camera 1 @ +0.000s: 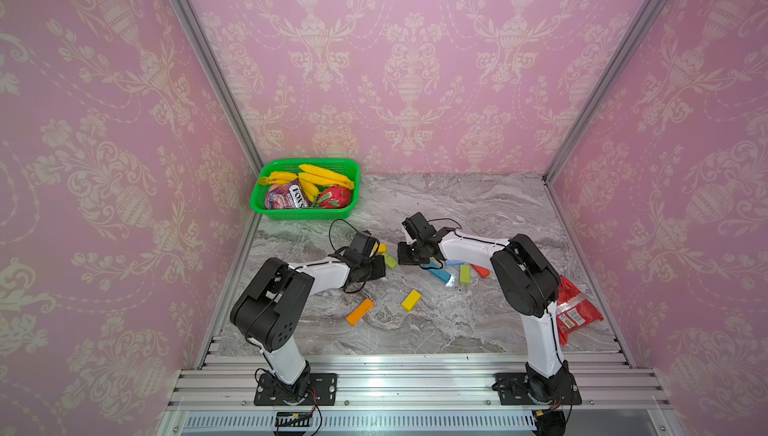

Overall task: Assemble the letter p with building blocks
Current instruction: Assemble the building block at the center of the board.

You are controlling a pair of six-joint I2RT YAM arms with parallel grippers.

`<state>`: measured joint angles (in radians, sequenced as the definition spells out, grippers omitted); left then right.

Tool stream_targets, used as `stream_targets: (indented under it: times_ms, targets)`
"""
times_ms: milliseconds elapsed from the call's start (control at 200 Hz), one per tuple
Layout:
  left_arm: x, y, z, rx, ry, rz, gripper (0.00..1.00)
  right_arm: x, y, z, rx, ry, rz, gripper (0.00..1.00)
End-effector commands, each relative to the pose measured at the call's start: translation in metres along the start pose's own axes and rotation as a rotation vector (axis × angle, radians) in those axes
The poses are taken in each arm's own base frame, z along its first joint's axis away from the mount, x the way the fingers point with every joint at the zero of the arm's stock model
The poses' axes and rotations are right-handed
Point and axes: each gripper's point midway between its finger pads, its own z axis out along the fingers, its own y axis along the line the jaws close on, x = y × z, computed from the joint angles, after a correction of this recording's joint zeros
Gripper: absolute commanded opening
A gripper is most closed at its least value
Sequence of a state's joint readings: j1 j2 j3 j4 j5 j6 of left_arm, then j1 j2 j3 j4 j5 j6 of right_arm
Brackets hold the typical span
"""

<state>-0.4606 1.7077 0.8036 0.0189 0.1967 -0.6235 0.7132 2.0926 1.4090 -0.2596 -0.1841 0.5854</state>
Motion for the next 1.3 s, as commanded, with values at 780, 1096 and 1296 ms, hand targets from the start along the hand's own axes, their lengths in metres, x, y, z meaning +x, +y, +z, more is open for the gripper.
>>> stream_targets:
  times_ms: [780, 1096, 1296]
  targets:
    - [-0.012, 0.023, -0.005, -0.009, 0.004, -0.076, 0.00, 0.034, 0.013, 0.027, -0.036, 0.094, 0.029, 0.10]
    - [-0.011, 0.017, -0.010, 0.029, -0.002, -0.078, 0.00, 0.037, 0.009, 0.029, -0.023, 0.100, 0.030, 0.10]
    - [-0.011, 0.014, -0.015, 0.050, -0.014, -0.077, 0.00, 0.037, 0.009, 0.030, -0.023, 0.097, 0.031, 0.10]
